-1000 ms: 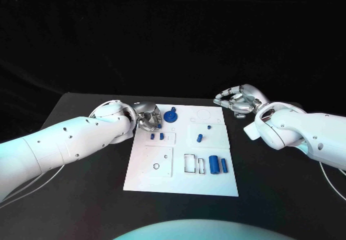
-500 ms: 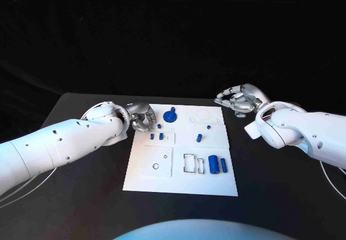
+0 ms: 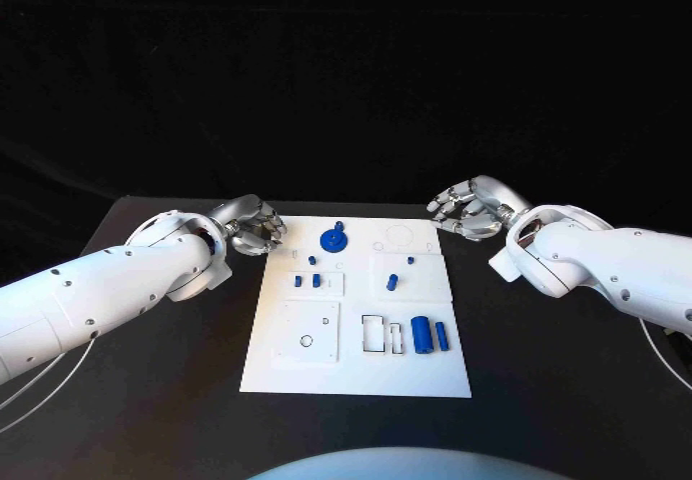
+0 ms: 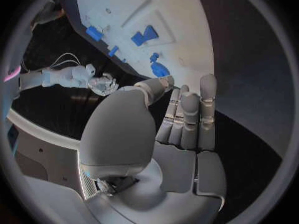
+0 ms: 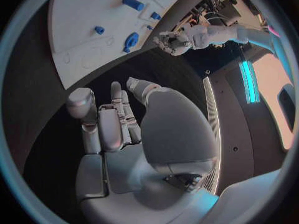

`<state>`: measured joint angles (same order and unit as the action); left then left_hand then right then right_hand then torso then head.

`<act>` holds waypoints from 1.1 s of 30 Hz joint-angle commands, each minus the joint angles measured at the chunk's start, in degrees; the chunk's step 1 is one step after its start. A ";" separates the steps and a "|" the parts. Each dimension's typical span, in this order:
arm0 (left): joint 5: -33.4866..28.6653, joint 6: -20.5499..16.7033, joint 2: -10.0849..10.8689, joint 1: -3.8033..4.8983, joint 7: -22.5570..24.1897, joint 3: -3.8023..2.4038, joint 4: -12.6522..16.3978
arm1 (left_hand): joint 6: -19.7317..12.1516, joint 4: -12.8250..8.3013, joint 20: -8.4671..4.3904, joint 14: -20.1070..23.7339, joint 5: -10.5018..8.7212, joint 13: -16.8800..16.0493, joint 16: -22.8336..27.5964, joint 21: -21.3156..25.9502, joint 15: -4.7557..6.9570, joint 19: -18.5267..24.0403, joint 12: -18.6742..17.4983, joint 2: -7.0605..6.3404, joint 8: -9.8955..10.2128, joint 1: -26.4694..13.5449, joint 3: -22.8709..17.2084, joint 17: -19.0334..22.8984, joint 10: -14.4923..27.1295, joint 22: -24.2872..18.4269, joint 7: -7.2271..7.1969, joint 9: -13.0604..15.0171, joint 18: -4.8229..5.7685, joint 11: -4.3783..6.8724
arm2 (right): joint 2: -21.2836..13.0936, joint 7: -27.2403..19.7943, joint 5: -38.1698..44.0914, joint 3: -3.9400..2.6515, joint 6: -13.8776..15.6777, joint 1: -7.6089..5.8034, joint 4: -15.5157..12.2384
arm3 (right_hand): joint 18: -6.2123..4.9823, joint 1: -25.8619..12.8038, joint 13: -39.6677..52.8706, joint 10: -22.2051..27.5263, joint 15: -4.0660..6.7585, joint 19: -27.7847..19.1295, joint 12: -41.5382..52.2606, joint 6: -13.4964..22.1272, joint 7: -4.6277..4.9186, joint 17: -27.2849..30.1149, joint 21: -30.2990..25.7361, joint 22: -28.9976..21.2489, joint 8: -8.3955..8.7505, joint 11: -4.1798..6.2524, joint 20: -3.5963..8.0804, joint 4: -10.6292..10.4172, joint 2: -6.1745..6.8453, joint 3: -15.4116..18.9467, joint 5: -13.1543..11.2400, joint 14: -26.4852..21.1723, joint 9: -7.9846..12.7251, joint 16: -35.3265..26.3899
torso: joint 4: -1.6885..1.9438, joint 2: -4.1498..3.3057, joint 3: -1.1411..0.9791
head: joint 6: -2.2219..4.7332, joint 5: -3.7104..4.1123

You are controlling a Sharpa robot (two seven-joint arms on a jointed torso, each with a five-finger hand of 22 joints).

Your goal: Assemble the parts on the task board

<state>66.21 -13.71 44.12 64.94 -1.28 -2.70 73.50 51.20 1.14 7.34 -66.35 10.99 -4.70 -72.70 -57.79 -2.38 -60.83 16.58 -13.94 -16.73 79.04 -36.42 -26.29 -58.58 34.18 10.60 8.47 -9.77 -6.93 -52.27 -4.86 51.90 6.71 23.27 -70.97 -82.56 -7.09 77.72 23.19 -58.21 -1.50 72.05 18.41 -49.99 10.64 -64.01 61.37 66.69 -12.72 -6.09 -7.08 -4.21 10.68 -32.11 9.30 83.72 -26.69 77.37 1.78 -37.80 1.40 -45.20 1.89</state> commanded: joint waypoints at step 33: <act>-62.47 -0.11 8.49 -3.26 26.28 -0.13 14.69 | 1.97 1.40 3.60 9.10 0.05 0.87 45.54 32.07 -2.77 7.92 -11.17 1.37 0.38 -1.39 3.21 16.15 -10.44 -19.43 0.33 0.67 -0.62 -0.43 | 8.11 13.78 47.66 0.03 -9.83 3.13 2.46 | 0.73 -2.07 -8.58 -1.80 -0.33 1.93 -6.23 -2.24 0.10 -0.62 1.93 2.30 1.71 -0.51 -0.31 2.03 2.17 -1.37 -2.06 0.81 1.57 0.49 | 0.13 -0.28 0.05 | 1.10 3.20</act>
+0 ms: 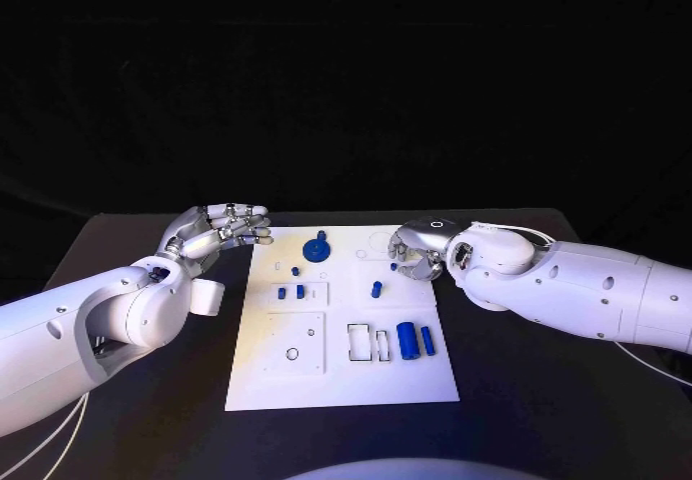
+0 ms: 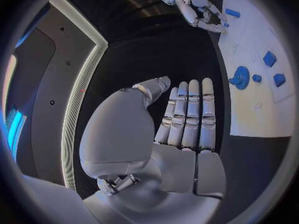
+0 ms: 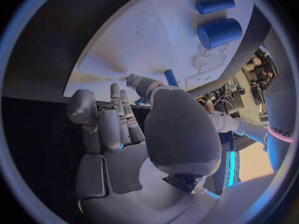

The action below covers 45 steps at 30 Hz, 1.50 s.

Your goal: Assemble the parts on the task board

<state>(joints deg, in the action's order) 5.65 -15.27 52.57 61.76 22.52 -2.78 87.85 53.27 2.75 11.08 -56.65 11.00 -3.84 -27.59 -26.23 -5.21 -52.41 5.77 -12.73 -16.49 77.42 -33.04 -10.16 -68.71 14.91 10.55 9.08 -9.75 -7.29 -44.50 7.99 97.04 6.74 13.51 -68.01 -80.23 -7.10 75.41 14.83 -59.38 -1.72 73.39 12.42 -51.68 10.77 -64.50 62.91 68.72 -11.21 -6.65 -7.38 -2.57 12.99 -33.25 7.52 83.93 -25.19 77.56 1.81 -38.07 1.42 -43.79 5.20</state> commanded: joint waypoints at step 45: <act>-1.79 0.88 0.23 -0.11 -0.10 -0.04 0.90 | -2.30 -1.42 0.55 -0.47 0.18 0.08 4.98 3.92 -1.13 -0.62 -1.87 0.32 1.90 0.80 -0.02 -0.62 2.04 -2.23 2.36 -0.67 -0.32 -1.70 | 2.36 4.76 7.96 0.53 -2.61 2.22 1.16 | 2.12 0.68 -2.33 -7.20 1.94 4.60 0.90 -6.79 -2.29 -1.92 6.84 6.13 -1.40 2.38 1.58 4.22 -4.03 -5.57 -2.36 1.25 -0.51 1.40 | 0.13 0.10 0.02 | -1.57 -0.11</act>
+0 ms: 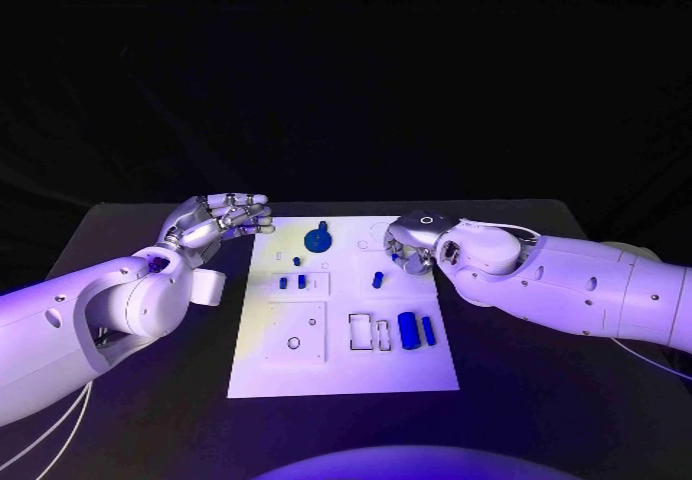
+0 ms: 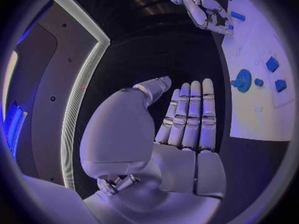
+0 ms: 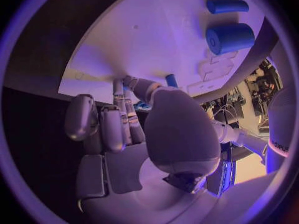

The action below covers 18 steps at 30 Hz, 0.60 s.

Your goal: Assemble the parts on the task board

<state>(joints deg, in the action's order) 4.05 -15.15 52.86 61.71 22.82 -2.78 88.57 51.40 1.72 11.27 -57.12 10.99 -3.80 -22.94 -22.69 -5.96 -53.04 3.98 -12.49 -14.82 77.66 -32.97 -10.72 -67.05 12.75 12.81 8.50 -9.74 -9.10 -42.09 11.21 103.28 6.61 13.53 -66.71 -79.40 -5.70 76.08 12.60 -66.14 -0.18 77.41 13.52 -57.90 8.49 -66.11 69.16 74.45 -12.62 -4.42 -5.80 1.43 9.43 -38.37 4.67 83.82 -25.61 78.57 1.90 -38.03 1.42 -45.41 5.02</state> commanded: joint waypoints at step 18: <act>-0.12 1.38 -0.07 -0.07 -1.11 -0.04 0.18 | -0.59 -0.39 0.48 0.23 0.29 0.01 0.53 0.76 -0.51 -0.01 0.06 0.40 0.31 0.55 -0.11 -0.10 0.74 -0.30 0.34 -0.15 -0.36 -0.07 | -1.30 0.13 1.16 0.42 8.84 0.93 -1.27 | 1.32 -1.49 -0.60 -1.61 0.63 2.17 -0.52 -1.47 -0.34 -0.18 3.34 2.71 -0.40 0.44 0.23 0.32 -1.69 -1.77 -0.21 1.53 -0.62 0.54 | 0.05 0.07 0.02 | 0.28 -0.02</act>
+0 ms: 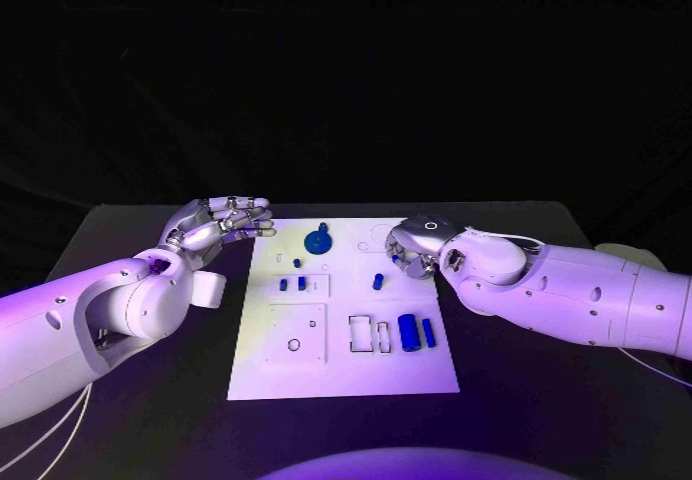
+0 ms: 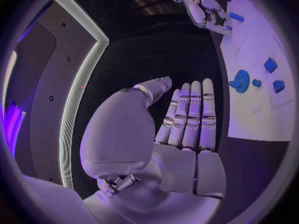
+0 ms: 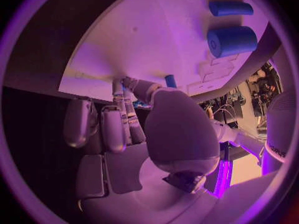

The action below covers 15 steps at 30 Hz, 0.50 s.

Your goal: Assemble the parts on the task board

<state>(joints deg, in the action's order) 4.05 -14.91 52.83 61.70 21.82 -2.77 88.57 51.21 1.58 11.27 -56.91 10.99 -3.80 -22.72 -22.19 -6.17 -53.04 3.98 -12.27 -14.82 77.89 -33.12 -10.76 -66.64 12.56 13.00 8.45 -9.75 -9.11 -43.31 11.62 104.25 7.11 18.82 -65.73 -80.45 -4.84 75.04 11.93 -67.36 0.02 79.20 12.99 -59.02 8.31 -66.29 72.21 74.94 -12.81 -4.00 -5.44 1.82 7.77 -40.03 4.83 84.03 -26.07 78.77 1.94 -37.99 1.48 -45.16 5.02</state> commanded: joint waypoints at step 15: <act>-0.02 1.52 -0.02 -0.15 -0.47 -0.04 0.04 | -0.97 -0.45 0.76 0.69 0.33 0.02 0.74 1.13 -0.62 0.19 0.17 0.17 0.60 0.33 0.12 -0.09 1.26 -0.61 0.44 -0.28 -0.32 -0.37 | -2.67 -1.02 -1.69 -0.51 5.67 -0.55 -3.43 | 0.48 -1.15 -0.11 -0.57 0.47 0.40 -0.18 -0.41 -0.30 0.00 0.38 2.37 -0.27 0.11 -0.11 -0.20 0.29 -0.01 -1.23 1.34 -0.32 0.38 | -0.06 0.09 0.01 | 0.29 -0.26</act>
<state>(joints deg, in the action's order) 4.08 -14.57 52.88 61.64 21.28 -2.77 88.50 50.68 1.41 11.59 -56.41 10.99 -3.81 -22.18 -21.35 -6.67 -52.72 3.98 -12.26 -14.49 77.89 -32.95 -10.81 -65.83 12.05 12.89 8.24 -9.74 -9.52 -45.71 11.15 103.25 6.65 23.09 -66.17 -83.27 -4.83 74.40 11.89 -67.58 0.02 79.20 12.95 -59.08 8.03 -66.30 72.20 74.93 -12.87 -3.79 -5.44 1.81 7.92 -40.03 3.84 84.03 -26.46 78.77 1.86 -37.94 1.48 -44.88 4.81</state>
